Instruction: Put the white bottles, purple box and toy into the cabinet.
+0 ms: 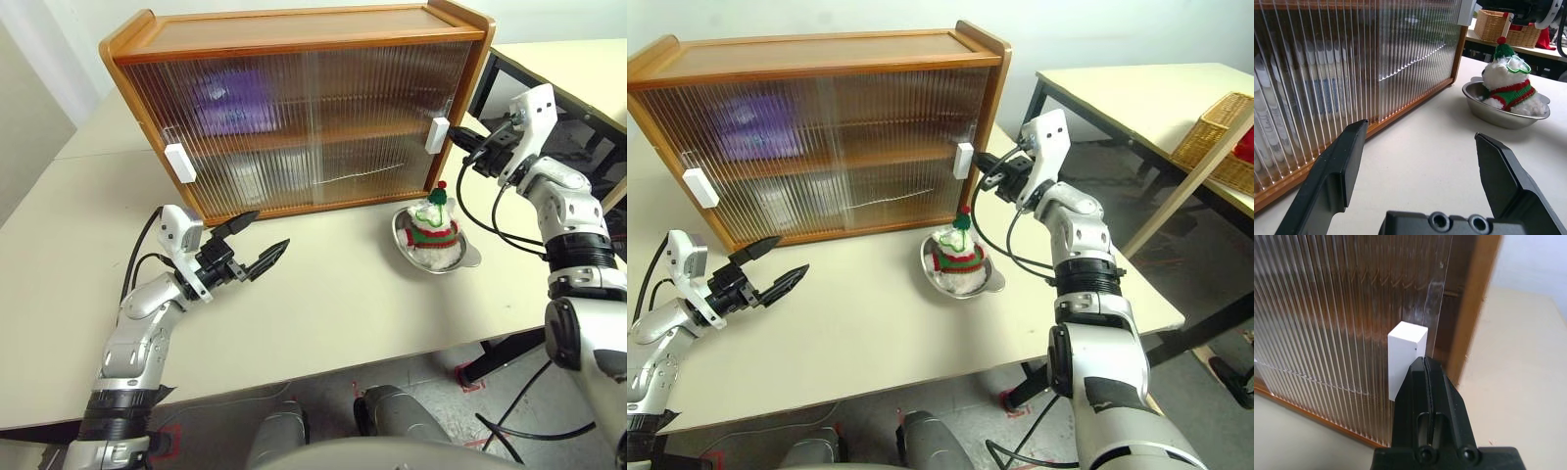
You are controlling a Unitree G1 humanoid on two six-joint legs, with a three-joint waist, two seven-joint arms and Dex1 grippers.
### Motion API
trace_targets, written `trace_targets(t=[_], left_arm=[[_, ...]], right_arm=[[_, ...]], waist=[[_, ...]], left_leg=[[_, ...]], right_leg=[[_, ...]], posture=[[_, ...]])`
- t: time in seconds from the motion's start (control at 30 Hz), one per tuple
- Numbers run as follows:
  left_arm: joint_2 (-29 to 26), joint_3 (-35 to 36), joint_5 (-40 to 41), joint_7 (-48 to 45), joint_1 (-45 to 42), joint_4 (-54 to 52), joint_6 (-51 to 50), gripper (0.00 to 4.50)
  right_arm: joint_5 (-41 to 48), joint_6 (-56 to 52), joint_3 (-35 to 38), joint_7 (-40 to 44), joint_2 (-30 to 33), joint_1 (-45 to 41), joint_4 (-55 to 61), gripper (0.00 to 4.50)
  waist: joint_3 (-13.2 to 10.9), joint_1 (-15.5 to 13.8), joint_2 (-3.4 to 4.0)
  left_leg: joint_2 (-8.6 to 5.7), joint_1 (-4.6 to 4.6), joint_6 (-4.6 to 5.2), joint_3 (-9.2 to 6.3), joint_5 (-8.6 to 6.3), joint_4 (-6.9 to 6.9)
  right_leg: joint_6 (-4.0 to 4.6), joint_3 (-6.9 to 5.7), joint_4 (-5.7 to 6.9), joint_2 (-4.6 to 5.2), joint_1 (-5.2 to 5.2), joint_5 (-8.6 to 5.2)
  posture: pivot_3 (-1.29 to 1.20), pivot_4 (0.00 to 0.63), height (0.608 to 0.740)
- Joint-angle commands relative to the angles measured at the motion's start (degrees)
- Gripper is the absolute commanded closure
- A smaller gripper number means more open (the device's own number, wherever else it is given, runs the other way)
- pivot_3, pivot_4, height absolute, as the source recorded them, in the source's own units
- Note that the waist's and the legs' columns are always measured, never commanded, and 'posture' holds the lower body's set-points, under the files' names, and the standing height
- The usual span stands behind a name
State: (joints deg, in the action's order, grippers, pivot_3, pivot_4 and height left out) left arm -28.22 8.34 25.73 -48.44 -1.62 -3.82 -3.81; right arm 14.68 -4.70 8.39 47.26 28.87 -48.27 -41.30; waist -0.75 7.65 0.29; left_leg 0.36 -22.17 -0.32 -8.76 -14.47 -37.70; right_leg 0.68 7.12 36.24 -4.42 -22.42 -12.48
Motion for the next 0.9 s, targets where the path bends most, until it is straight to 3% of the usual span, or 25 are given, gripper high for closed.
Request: trace_targets(t=[0.03,0.67,0.9], left_arm=[[-0.20,-0.06,-0.30,0.39,-0.23,-0.56,-0.46,0.00],[-0.90,1.09,1.11,1.85,0.64,-3.48,-2.58,0.00],[-2.98,1.09,3.43,-3.33,2.20,-6.36,-0.90,0.00]], right_arm=[[-0.01,-0.90,-0.88,0.94,-1.04,-0.82,0.53,4.47],[0.30,-4.49,-3.27,5.49,-7.08,-4.33,0.17,4.47],[1.06,-6.89,-4.25,7.58,-9.34,-3.33,2.37,4.47]], waist=[[0.00,-0.12,0.00],[0.01,-0.73,0.02],[0.02,-0.94,0.02]], left_leg=[[0.00,0.00,0.00,0.00,0.00,0.00],[0.01,0.00,0.00,0.01,0.00,-0.01],[0.02,0.00,0.00,0.02,0.00,-0.01]], right_leg=[[0.11,-0.01,0.00,0.00,0.00,0.07],[0.55,-0.02,0.01,-0.01,-0.02,0.31],[0.61,-0.03,0.02,-0.01,-0.04,0.32]], posture=[[-0.15,0.000,0.740],[-0.13,0.000,0.740],[-0.14,0.000,0.740]])
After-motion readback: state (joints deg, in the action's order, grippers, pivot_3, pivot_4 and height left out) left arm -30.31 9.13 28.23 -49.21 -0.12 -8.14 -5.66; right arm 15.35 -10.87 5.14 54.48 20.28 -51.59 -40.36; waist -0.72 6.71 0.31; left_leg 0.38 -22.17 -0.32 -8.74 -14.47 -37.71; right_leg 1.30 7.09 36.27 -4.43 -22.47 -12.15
